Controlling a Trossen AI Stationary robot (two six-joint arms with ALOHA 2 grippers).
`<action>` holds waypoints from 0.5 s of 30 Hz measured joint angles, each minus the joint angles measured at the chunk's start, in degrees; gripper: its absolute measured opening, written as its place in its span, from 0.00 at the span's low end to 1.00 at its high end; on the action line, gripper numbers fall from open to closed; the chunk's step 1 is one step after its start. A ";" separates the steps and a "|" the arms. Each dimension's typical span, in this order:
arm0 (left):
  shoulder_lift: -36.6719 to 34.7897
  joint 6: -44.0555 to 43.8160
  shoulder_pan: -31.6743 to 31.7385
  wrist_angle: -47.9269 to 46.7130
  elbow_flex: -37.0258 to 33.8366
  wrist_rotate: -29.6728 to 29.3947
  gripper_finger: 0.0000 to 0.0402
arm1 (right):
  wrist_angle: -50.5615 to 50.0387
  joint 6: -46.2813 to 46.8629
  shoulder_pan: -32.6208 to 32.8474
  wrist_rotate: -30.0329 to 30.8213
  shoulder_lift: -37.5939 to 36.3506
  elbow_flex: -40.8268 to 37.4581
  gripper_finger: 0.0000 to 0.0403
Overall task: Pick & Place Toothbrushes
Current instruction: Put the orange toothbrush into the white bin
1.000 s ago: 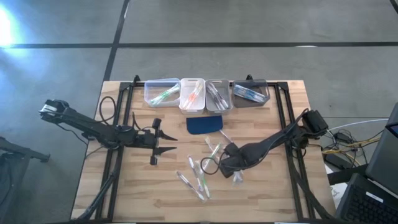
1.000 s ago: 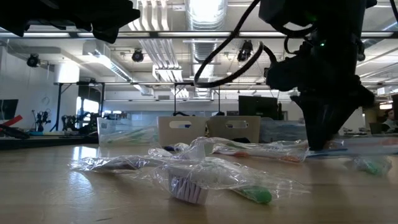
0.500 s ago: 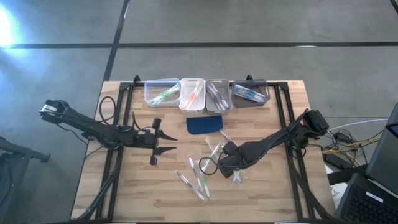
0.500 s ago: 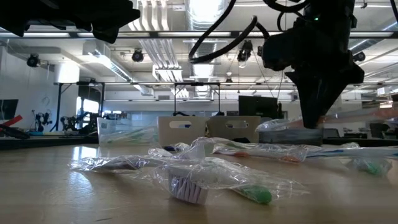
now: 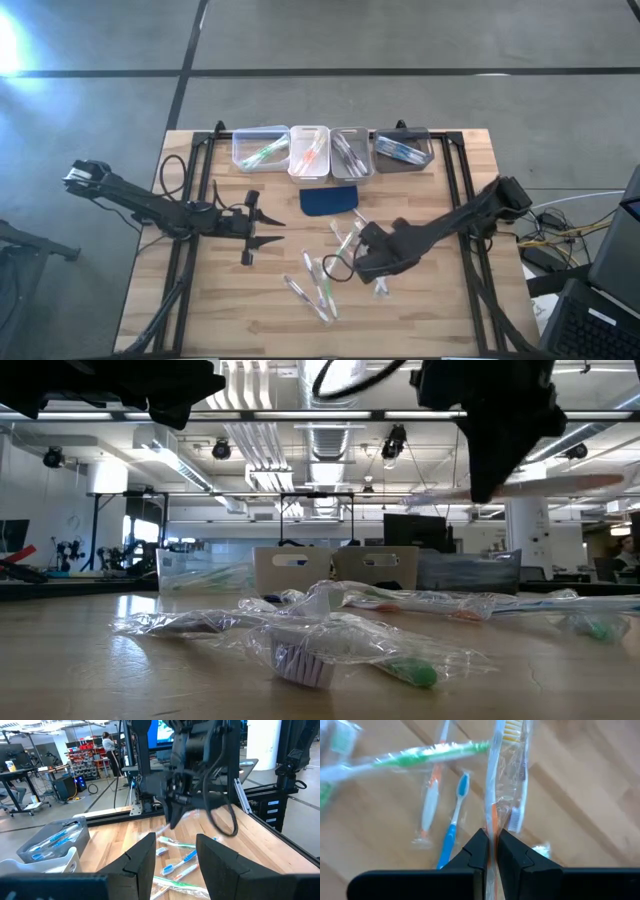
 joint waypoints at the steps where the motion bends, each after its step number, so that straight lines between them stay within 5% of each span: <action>1: -0.01 -0.01 0.00 -0.02 0.00 0.00 0.37 | -0.34 -0.11 0.30 1.02 -0.38 0.59 0.05; 15: 0.01 -0.01 0.00 -0.26 0.00 0.01 0.37 | 1.74 0.31 6.04 23.89 -4.32 0.77 0.05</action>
